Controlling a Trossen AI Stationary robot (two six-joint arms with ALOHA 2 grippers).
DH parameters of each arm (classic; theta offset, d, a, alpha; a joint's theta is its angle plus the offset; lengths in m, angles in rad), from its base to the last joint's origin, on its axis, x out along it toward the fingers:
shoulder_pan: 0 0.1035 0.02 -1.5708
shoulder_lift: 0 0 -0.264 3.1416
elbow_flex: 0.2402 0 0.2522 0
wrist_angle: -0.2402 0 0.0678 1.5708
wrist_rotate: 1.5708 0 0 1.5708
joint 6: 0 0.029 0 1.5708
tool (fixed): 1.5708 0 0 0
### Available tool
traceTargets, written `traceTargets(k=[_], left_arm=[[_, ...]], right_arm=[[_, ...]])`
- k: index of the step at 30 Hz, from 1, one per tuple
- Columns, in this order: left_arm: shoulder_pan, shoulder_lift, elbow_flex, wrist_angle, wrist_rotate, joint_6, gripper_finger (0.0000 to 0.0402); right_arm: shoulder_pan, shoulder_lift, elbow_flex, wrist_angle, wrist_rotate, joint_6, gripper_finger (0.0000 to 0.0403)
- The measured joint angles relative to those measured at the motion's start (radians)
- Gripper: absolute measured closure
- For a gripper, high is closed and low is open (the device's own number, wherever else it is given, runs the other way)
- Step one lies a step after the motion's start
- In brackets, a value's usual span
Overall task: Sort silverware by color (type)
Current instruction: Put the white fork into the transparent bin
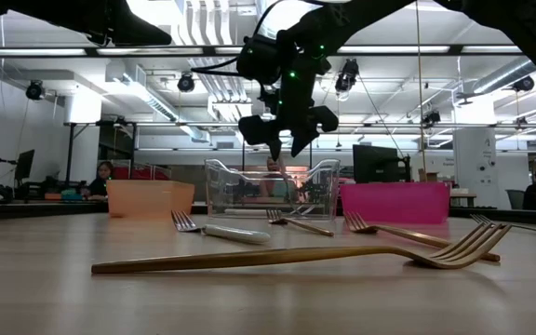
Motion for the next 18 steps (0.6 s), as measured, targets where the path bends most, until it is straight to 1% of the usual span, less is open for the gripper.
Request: traceTargets(k=[11,15,18], left_arm=[[0.000,0.000,0.000,0.000,0.000,0.000,0.0325],[0.000,0.000,0.000,0.000,0.000,0.000,0.0325],[0.000,0.000,0.000,0.000,0.000,0.000,0.0325]], right_arm=[[0.000,0.000,0.000,0.014,-0.003,-0.015,0.0206],[0.000,0.000,0.000,0.014,-0.055,-0.059,0.0207],[0.002,0.000,0.000,0.015,-0.055,-0.057,0.0211]])
